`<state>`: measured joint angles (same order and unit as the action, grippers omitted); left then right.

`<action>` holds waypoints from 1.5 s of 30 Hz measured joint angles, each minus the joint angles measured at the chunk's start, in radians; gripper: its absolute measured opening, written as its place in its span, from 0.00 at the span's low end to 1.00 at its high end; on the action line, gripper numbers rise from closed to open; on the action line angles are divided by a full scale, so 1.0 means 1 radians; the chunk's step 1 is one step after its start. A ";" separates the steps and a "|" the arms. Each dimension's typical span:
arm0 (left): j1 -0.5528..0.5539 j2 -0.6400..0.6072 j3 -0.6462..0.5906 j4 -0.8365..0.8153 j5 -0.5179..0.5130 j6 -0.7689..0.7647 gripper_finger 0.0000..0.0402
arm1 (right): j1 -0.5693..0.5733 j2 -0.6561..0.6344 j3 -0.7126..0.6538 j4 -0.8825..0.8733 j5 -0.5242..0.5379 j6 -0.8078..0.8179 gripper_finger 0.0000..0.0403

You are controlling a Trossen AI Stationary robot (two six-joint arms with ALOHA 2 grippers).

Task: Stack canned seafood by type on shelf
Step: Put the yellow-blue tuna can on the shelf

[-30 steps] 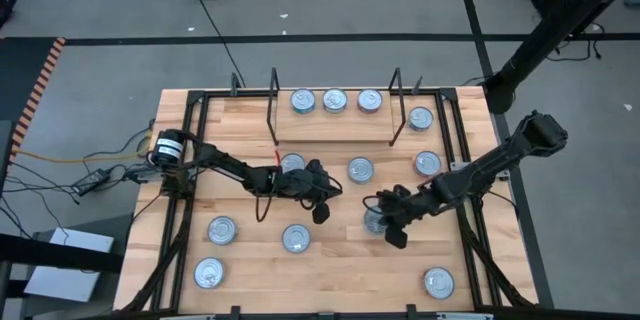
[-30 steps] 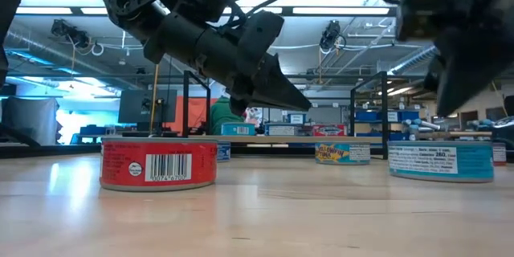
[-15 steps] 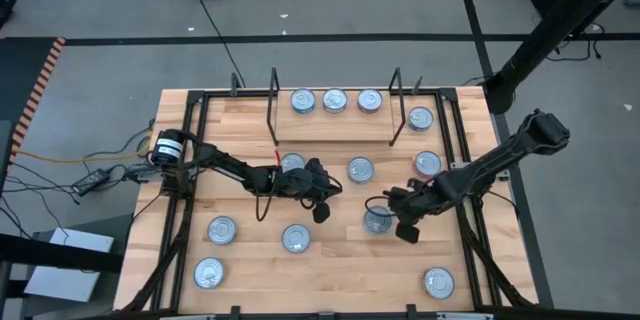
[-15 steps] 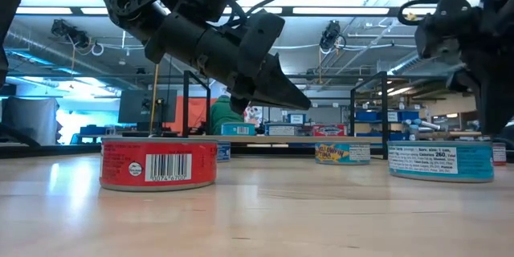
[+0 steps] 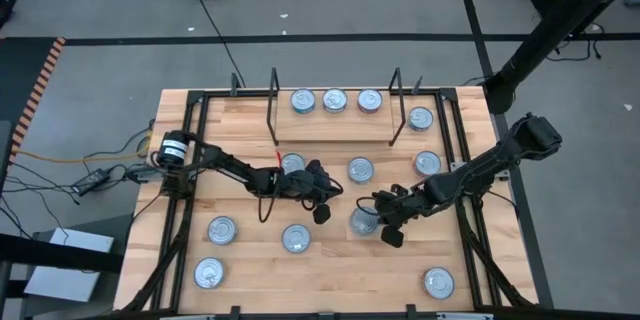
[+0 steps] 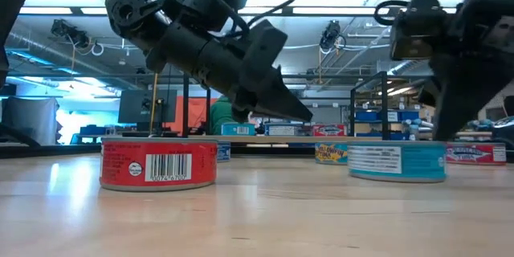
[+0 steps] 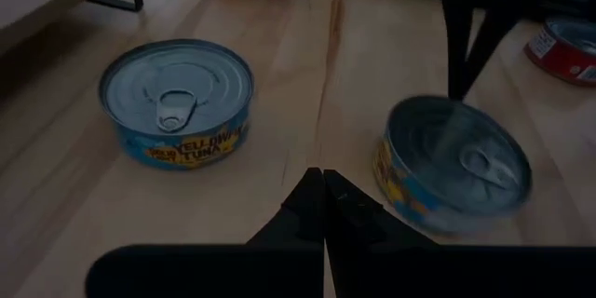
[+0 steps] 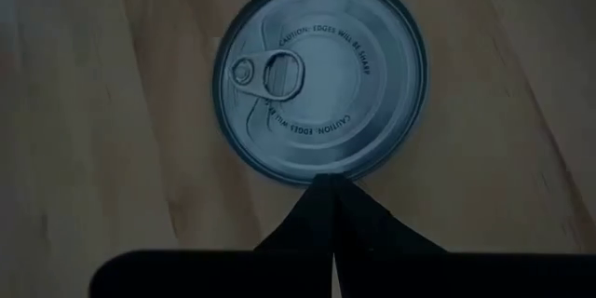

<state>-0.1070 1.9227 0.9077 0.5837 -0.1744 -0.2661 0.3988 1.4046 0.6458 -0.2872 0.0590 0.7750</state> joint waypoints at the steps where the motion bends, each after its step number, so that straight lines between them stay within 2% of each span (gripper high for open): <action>1: 0.000 0.001 0.000 -0.004 0.001 -0.004 0.00 | -0.005 0.000 0.007 -0.002 -0.001 -0.001 0.01; 8: 0.000 0.012 0.000 0.005 0.030 -0.002 0.00 | -0.007 -0.031 0.054 -0.072 -0.029 -0.056 0.01; 13: 0.000 0.047 0.019 0.028 0.037 0.043 0.00 | 0.025 0.020 0.039 -0.080 -0.040 -0.080 0.01; 23: -0.001 0.139 0.146 0.016 0.061 0.080 0.00 | 0.011 0.155 0.045 0.143 -0.031 -0.068 0.01; 27: -0.006 0.165 0.162 0.003 0.065 0.080 0.00 | -0.009 0.152 0.059 0.157 -0.023 -0.070 0.01; 36: -0.014 0.177 0.170 -0.022 0.059 0.080 0.00 | -0.013 0.059 0.060 0.115 -0.007 -0.115 0.01; 45: -0.014 0.176 0.170 -0.039 0.060 0.082 0.00 | -0.001 0.146 0.059 0.148 -0.032 -0.180 0.01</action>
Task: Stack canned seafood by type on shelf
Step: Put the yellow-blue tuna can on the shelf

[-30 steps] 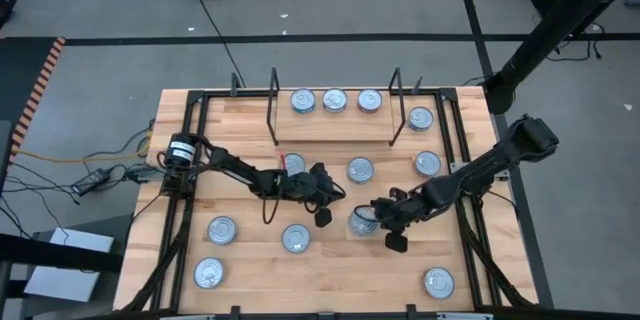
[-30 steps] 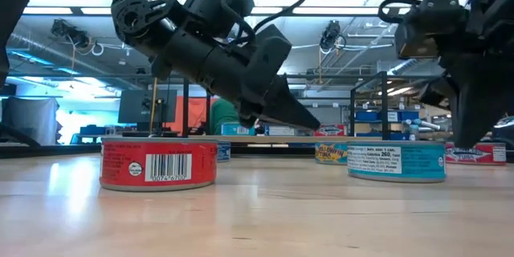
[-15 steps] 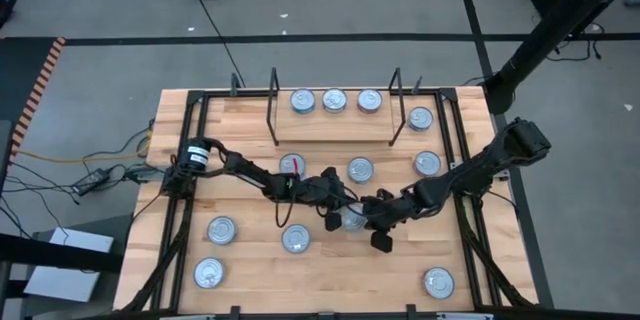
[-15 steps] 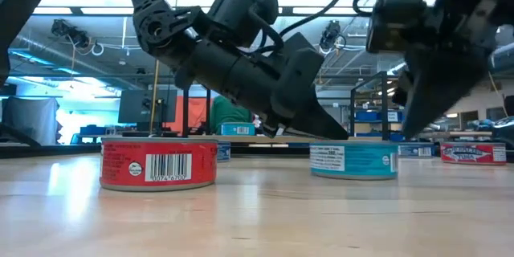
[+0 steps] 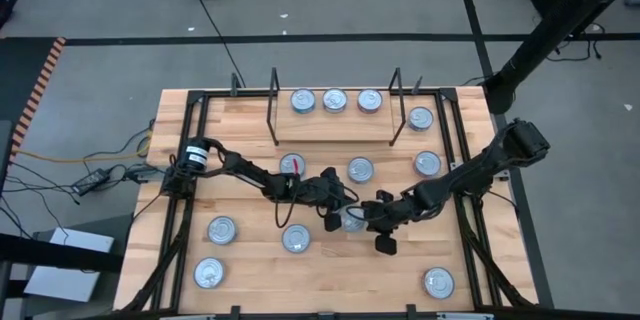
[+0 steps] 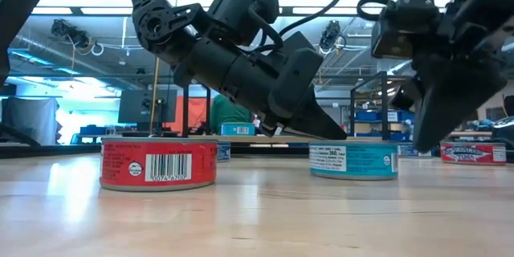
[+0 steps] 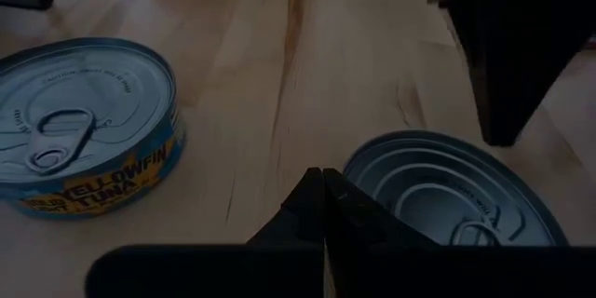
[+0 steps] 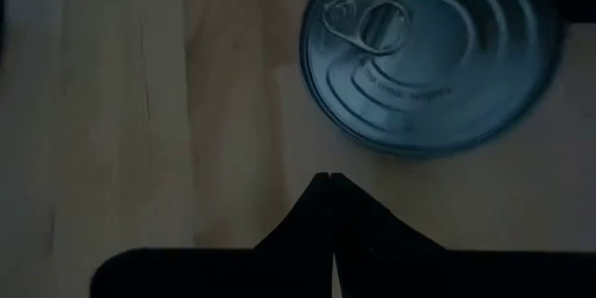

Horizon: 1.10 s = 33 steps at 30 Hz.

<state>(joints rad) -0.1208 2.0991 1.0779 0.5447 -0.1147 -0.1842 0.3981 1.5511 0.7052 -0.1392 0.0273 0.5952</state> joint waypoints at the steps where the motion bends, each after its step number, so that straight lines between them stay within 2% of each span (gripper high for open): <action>1: 0.000 0.000 0.000 -0.002 0.000 0.000 0.00 | 0.000 0.007 0.000 0.007 0.000 -0.003 0.01; 10: 0.001 -0.002 0.000 -0.028 -0.009 0.000 0.00 | -0.029 0.005 0.002 0.059 0.035 0.012 0.01; 18: 0.002 -0.002 -0.002 -0.042 -0.006 0.001 0.00 | -0.058 0.005 0.062 0.052 0.045 0.013 0.01; 29: 0.003 0.001 -0.003 -0.046 0.066 0.045 0.00 | -0.088 0.004 0.163 -0.079 0.039 0.015 0.01; 33: -0.002 0.009 -0.007 -0.068 0.139 0.054 0.00 | -0.105 0.003 0.191 -0.095 0.080 0.015 0.01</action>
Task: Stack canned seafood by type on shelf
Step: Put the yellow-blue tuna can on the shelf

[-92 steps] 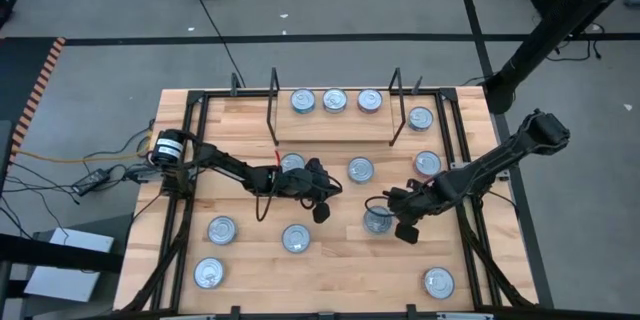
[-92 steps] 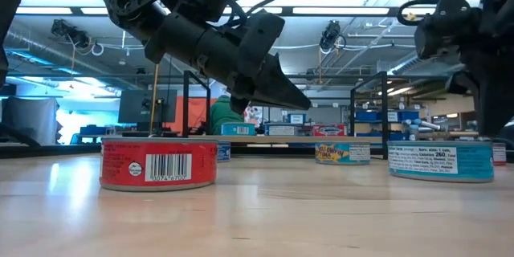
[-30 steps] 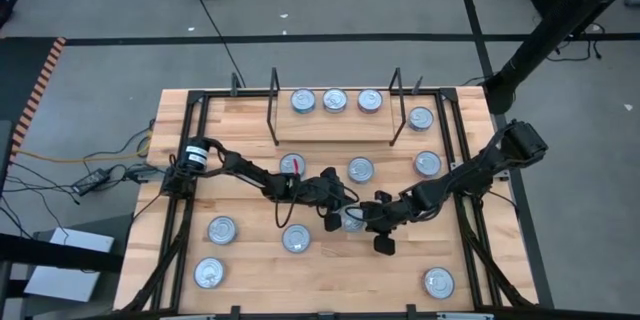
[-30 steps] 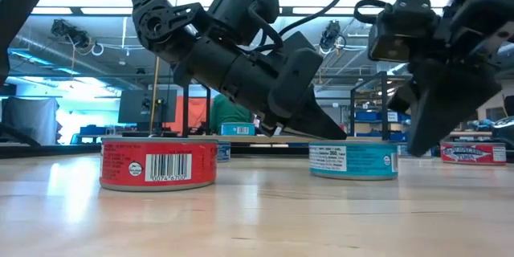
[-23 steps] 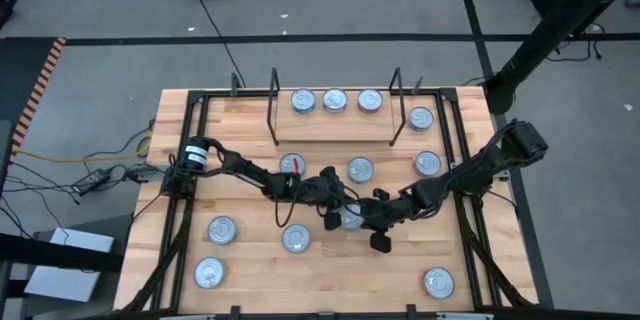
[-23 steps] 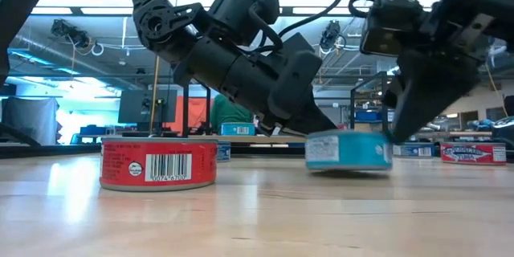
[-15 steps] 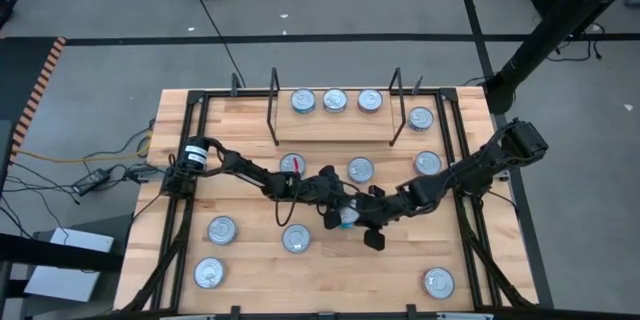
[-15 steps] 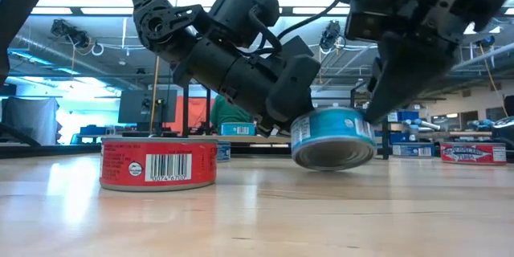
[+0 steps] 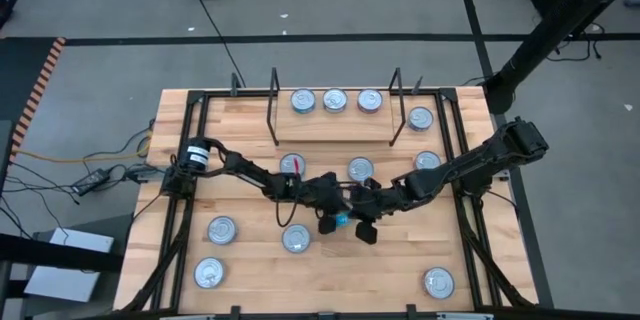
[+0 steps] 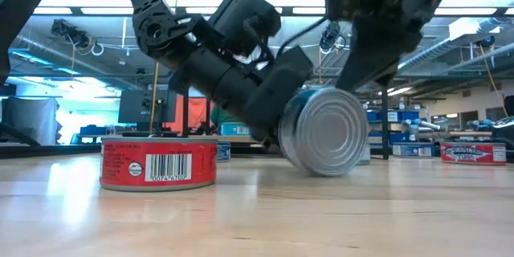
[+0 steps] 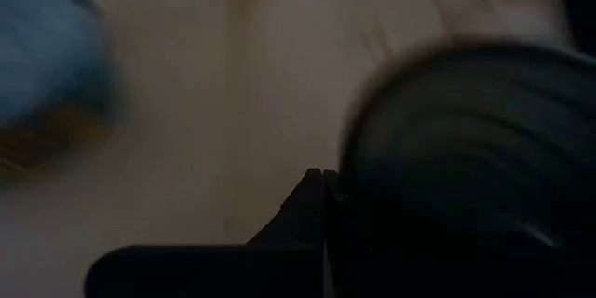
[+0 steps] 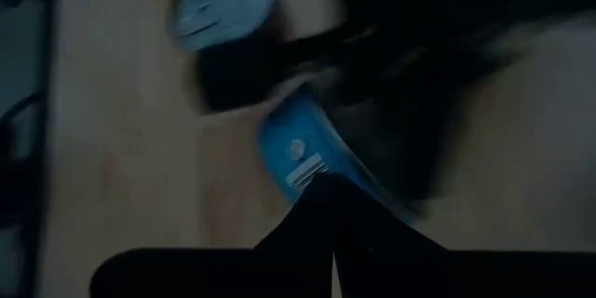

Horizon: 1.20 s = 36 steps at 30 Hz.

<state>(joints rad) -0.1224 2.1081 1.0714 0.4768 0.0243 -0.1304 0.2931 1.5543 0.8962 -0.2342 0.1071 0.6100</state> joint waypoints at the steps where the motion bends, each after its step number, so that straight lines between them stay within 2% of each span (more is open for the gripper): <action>1: -0.002 0.002 -0.003 -0.003 0.006 0.001 0.00 | -0.005 0.002 0.002 -0.011 -0.001 0.000 0.01; 13: 0.005 -0.046 0.000 -0.080 0.029 0.073 0.00 | -0.026 0.003 0.008 -0.009 -0.018 -0.002 0.01; 19: 0.012 -0.110 0.002 -0.184 0.022 0.101 0.00 | -0.026 0.003 0.008 -0.008 -0.019 -0.006 0.01; 25: 0.019 -0.201 0.003 -0.311 0.014 0.133 0.00 | -0.026 -0.010 0.008 -0.019 -0.023 -0.019 0.01; 32: 0.018 -0.354 0.003 -0.494 0.003 0.111 0.00 | -0.033 -0.098 0.008 -0.086 -0.036 -0.050 0.03; 36: 0.015 -0.443 0.003 -0.581 0.017 0.018 0.00 | -0.040 -0.167 0.008 -0.141 -0.021 -0.056 0.03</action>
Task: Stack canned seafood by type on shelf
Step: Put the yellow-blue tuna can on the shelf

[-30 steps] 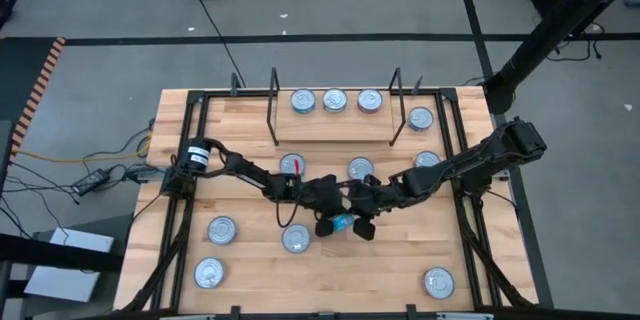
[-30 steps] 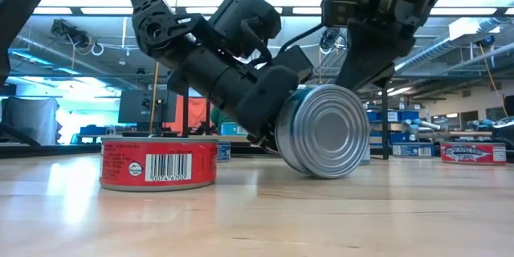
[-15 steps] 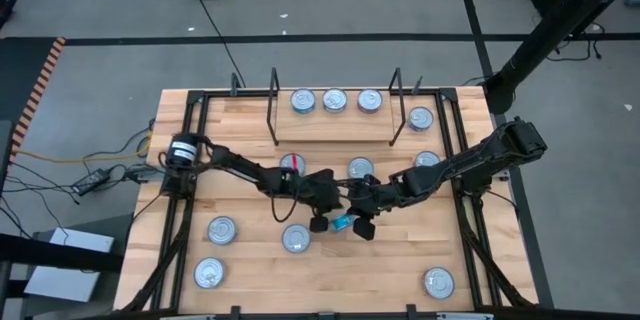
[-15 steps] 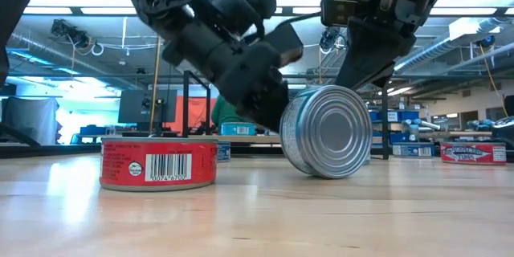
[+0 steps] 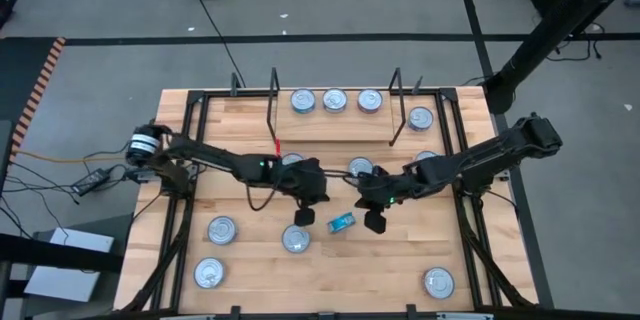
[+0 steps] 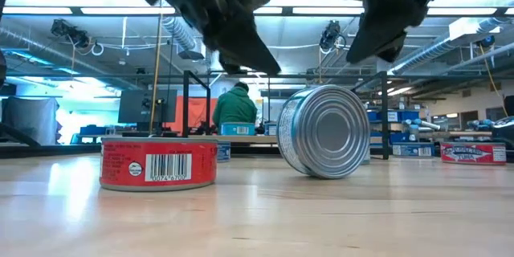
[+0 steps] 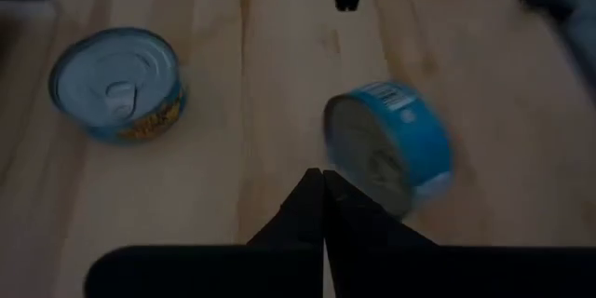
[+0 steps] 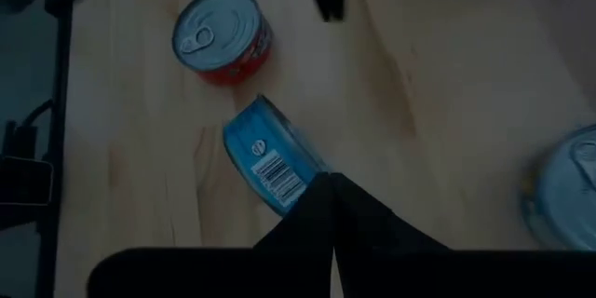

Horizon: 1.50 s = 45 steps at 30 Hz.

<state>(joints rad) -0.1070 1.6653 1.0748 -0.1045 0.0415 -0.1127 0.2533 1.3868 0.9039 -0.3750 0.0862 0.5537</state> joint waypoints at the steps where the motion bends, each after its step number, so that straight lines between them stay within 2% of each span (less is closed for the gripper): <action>1: 0.000 -0.015 0.000 -0.025 0.001 -0.044 0.00 | -0.001 -0.013 0.000 -0.011 0.000 -0.001 0.03; 6: -0.023 -0.067 0.000 -0.111 0.006 -0.175 0.06 | 0.012 -0.072 -0.011 -0.030 0.047 -0.033 0.03; 8: -0.048 -0.072 0.000 -0.101 0.005 -0.209 0.12 | 0.027 -0.091 -0.052 0.003 0.044 -0.078 0.02; 11: -0.088 -0.073 0.000 -0.103 -0.002 -0.260 0.22 | 0.038 -0.120 -0.139 0.116 -0.012 -0.060 0.01; 15: -0.130 -0.072 0.000 -0.100 -0.077 -0.340 0.36 | 0.059 -0.176 -0.230 0.254 -0.016 -0.006 0.01; 19: -0.163 -0.072 0.000 -0.092 -0.107 -0.440 0.48 | 0.070 -0.243 -0.276 0.248 0.020 0.001 0.01; 23: -0.214 -0.071 0.000 -0.071 -0.179 -0.471 0.57 | 0.072 -0.314 -0.310 0.188 0.010 0.001 0.01; 26: -0.255 -0.071 0.000 -0.044 -0.270 -0.500 0.59 | 0.072 -0.363 -0.313 0.130 -0.010 -0.008 0.01; 30: -0.284 -0.057 0.007 -0.004 -0.387 -0.613 0.59 | 0.072 -0.419 -0.313 0.098 -0.028 -0.032 0.01; 35: -0.288 0.037 0.108 -0.006 -0.429 -0.657 0.60 | 0.071 -0.458 -0.313 0.079 -0.028 -0.054 0.01; 38: -0.288 0.117 0.211 -0.083 -0.421 -0.628 0.60 | 0.071 -0.462 -0.313 0.074 -0.028 -0.068 0.01; 45: -0.285 0.249 0.447 -0.397 -0.432 -0.584 0.60 | 0.072 -0.460 -0.313 0.064 -0.035 -0.067 0.01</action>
<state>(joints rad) -0.3916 1.9142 1.5219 -0.5011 -0.3905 -0.6963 0.3252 0.9272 0.5911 -0.3112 0.0509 0.4864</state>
